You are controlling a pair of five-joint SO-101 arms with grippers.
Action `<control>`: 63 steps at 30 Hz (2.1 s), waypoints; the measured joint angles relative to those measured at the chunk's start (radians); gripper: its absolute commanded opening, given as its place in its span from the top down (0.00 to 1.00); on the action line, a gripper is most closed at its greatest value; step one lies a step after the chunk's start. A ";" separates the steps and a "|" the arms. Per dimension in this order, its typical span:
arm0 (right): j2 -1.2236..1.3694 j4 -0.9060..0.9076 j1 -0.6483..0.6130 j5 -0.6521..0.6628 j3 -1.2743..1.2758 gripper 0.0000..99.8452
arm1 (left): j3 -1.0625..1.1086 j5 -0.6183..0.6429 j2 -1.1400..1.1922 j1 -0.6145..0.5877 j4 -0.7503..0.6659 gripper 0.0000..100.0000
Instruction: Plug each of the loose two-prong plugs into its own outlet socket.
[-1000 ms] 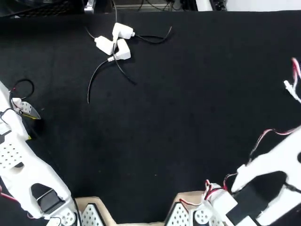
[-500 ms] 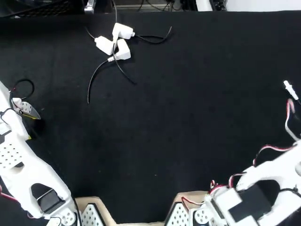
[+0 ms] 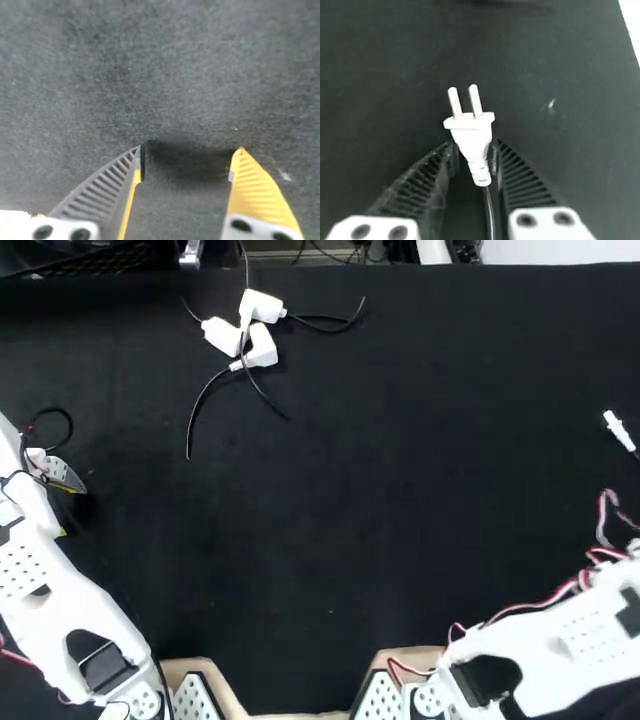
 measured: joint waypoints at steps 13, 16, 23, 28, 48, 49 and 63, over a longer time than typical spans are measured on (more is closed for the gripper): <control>0.505 0.726 0.012 -0.017 -1.022 0.93 | -0.002 0.000 0.000 0.000 0.000 0.72; 0.578 0.891 0.014 -0.018 -1.206 0.98 | -0.002 0.000 0.000 0.002 0.000 0.72; 0.686 1.168 0.017 -0.071 -1.531 0.97 | -0.002 0.000 0.000 0.002 0.000 0.72; 0.695 1.372 -0.011 -0.123 -1.797 0.97 | -0.002 0.000 0.000 0.002 0.000 0.72; 0.471 1.573 -0.311 -0.423 -1.880 0.97 | -0.002 0.000 0.000 0.002 0.000 0.72; 0.456 1.573 -0.327 -0.440 -1.880 0.97 | -0.002 0.000 0.000 0.002 0.000 0.72; 0.377 1.573 -0.611 -0.647 -1.849 0.97 | -0.002 0.000 0.000 0.002 0.000 0.72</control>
